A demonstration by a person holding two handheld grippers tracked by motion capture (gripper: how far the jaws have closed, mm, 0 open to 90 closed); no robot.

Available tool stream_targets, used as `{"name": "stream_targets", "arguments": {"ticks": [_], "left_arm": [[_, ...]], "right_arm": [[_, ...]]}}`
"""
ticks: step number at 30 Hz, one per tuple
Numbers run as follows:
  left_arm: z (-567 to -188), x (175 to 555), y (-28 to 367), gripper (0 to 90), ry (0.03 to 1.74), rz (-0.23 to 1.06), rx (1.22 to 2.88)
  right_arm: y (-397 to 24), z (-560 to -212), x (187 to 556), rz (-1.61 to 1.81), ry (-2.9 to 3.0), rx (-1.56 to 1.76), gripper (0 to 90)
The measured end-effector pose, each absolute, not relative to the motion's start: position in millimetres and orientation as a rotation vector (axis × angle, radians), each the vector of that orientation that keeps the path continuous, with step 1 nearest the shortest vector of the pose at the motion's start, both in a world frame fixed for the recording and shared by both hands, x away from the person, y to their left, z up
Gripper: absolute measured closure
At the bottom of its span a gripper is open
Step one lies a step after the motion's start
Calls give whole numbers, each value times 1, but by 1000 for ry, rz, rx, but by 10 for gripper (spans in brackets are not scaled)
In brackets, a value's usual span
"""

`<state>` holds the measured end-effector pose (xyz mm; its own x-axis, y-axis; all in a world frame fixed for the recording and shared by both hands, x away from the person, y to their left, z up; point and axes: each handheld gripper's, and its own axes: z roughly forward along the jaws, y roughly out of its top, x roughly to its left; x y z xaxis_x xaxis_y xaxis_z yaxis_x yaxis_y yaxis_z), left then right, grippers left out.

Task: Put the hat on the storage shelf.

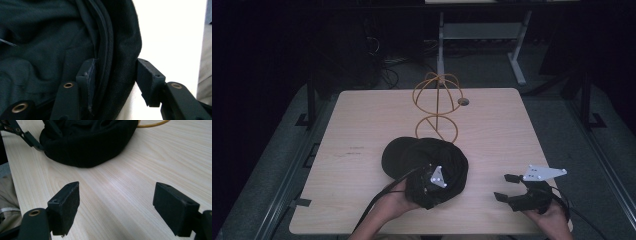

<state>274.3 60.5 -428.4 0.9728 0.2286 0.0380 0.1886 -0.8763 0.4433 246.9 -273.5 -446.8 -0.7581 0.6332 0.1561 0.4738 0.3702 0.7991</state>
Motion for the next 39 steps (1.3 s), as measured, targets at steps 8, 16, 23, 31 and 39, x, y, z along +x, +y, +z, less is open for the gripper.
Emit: {"name": "stream_targets", "arguments": {"ticks": [8, 16, 23, 31, 39], "left_arm": [[-430, 271, 51, 640, 257, 199, 2758], [-429, 271, 49, 716, 243, 237, 2767], [-426, 272, 49, 746, 247, 227, 2746], [-416, 272, 54, 752, 265, 210, 2656], [-389, 274, 68, 754, 299, 128, 2487]], "right_arm": [[-273, -447, 247, 1336, 2451, 998, 212], [-273, -447, 246, 1334, 2451, 999, 215], [-272, -447, 246, 1334, 2451, 1000, 216], [-273, -447, 246, 1340, 2447, 1008, 217], [-272, -445, 245, 1354, 2410, 1018, 199]]}}
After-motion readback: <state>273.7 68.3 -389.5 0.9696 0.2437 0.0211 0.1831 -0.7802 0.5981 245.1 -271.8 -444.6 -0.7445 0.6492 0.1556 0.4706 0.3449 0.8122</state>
